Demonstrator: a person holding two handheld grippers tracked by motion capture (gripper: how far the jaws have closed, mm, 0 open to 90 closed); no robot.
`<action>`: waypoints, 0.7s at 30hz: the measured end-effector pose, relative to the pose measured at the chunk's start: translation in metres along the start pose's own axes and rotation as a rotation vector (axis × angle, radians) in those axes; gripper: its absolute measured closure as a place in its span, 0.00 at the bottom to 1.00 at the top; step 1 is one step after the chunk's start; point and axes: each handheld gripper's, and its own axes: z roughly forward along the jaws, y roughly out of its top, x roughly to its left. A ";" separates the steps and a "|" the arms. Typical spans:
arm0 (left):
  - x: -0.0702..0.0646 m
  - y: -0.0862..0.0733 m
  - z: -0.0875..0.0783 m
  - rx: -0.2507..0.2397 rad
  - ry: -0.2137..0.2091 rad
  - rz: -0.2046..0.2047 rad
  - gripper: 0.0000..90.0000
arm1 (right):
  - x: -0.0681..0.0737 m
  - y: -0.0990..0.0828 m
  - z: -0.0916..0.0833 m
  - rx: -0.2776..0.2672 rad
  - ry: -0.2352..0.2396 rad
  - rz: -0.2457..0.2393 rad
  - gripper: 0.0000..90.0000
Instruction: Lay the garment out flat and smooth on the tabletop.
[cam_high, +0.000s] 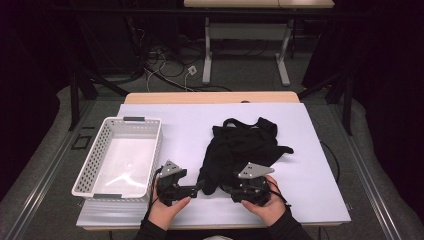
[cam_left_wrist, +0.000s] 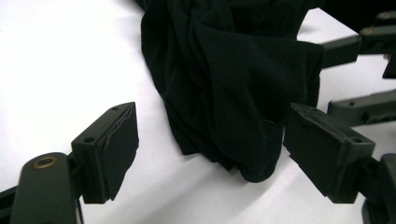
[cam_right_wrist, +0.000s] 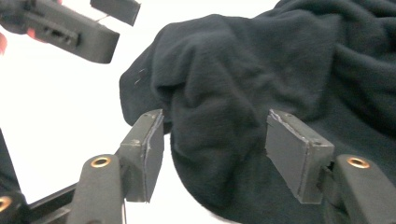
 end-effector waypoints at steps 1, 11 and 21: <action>0.000 0.000 0.000 0.000 0.000 0.000 0.21 | 0.001 0.000 0.001 0.009 0.000 -0.013 0.50; 0.001 -0.001 0.002 0.013 -0.007 0.000 0.25 | -0.002 -0.006 0.008 0.047 -0.019 -0.049 0.86; 0.001 -0.003 0.002 0.015 0.000 0.009 0.28 | -0.019 -0.003 -0.008 0.009 -0.034 -0.008 0.97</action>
